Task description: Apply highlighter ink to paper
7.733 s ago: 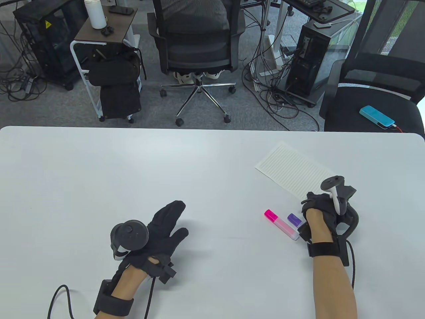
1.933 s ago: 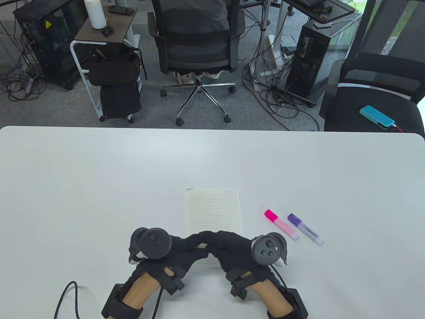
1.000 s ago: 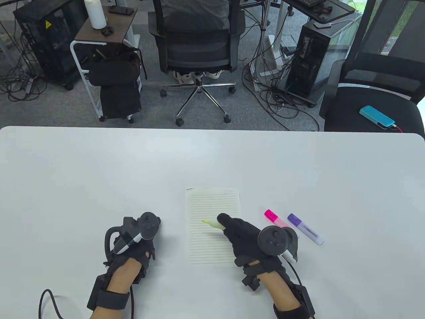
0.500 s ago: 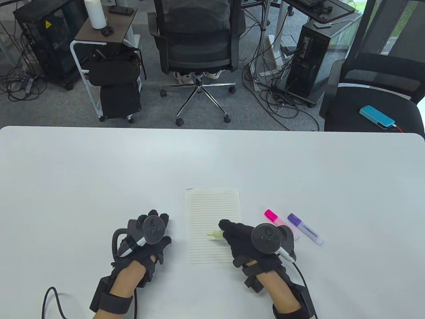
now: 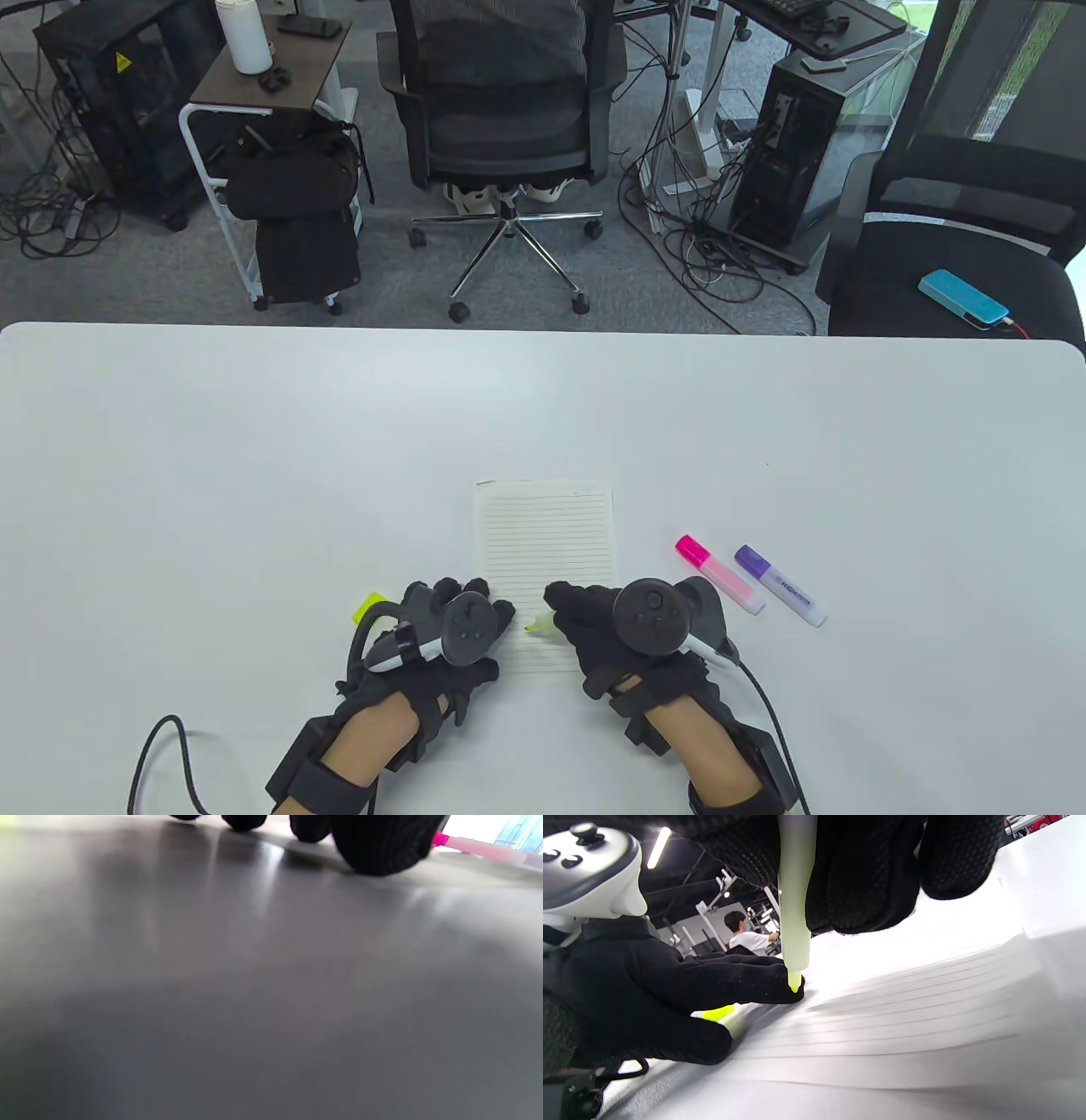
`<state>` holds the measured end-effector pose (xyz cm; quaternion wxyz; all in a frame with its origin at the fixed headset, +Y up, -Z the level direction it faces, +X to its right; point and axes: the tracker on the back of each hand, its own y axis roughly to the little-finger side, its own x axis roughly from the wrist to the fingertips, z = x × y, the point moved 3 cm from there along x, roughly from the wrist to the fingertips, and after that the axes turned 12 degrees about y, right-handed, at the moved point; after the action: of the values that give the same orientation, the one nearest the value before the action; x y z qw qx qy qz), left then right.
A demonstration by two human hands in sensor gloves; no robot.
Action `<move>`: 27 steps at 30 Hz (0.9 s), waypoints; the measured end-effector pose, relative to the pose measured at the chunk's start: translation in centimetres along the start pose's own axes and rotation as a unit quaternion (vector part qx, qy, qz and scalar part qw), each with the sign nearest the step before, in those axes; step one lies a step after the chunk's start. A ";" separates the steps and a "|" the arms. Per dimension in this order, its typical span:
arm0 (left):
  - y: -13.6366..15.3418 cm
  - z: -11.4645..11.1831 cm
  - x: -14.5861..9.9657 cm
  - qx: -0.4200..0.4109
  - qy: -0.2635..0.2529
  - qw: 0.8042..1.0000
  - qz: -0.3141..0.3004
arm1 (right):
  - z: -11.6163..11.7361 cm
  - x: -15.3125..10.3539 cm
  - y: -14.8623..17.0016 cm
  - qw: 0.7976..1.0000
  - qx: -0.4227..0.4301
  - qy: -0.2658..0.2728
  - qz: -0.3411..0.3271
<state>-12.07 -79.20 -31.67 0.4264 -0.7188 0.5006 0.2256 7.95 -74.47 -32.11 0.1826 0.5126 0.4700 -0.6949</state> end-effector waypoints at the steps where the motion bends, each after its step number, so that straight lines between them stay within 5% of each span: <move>1: -0.1 0.0 0.0 0.000 -0.002 1.000 0.001 | 0.1 0.0 -0.1 1.000 -0.010 0.001 -0.003; 27: 0.0 -0.1 -0.1 -0.014 0.015 1.000 0.010 | 0.6 0.3 -0.9 0.998 -0.046 -0.039 -0.003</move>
<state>-12.10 -79.19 -31.55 0.4065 -0.7228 0.5112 0.2256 6.87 -74.50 -31.91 0.2215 0.4747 0.4956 -0.6928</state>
